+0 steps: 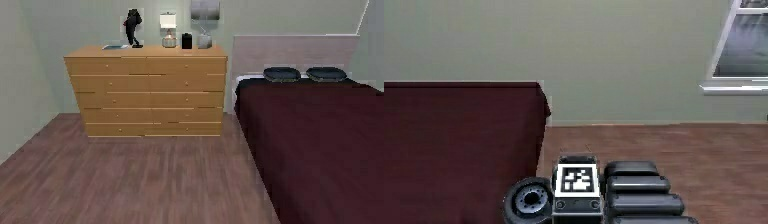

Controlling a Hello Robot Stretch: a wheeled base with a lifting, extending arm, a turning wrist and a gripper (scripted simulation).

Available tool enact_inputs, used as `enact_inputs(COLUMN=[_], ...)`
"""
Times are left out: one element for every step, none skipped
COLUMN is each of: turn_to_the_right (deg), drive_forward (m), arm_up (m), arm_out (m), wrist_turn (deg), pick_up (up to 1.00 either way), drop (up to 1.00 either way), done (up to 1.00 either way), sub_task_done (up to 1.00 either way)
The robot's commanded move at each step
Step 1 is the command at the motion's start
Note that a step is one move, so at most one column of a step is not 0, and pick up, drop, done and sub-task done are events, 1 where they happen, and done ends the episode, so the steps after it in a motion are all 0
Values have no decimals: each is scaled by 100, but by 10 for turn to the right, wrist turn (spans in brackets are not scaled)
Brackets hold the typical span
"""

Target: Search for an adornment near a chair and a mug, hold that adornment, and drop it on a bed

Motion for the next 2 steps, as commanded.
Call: enact_inputs(turn_to_the_right=[0,60], drive_forward=[100,0], arm_up=[0,0], arm_out=[0,0], wrist_turn=[0,0], pick_up=[0,0], drop=[0,0], done=[0,0], sub_task_done=[0,0])
